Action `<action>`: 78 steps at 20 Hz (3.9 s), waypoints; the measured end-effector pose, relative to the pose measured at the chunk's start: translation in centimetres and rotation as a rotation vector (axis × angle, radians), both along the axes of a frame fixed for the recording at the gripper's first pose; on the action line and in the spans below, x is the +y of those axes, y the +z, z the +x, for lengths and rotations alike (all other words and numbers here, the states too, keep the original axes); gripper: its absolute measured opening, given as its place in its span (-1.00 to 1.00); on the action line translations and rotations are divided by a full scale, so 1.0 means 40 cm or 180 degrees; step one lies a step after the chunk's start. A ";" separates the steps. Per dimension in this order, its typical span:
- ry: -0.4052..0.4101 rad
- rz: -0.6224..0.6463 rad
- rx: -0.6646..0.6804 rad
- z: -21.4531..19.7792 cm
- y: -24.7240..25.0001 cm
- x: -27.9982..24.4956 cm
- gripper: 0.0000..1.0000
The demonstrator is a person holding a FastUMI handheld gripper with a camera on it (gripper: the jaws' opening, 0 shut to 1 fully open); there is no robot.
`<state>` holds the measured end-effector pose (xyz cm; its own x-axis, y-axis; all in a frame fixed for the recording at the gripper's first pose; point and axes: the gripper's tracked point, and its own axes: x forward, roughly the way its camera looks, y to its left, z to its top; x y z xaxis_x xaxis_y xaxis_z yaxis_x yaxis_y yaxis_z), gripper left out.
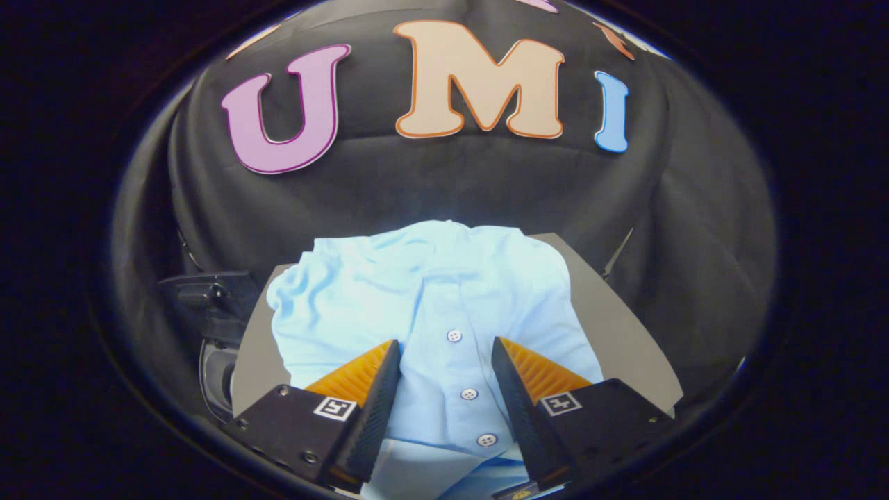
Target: Put the clothes into the washing machine and then close the washing machine lid.
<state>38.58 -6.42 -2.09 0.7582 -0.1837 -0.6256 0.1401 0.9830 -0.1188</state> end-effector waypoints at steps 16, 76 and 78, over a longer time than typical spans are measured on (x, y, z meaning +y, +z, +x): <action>0.0219 0.0031 -0.0375 -0.193 0.024 0.098 -0.95; 0.0907 0.0729 0.0989 -0.048 -0.661 0.960 0.68; 0.0925 0.0638 0.0931 -0.058 -0.615 0.941 0.97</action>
<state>36.28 31.22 -26.70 0.5466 0.1571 -0.8225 -0.1561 0.9841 0.0842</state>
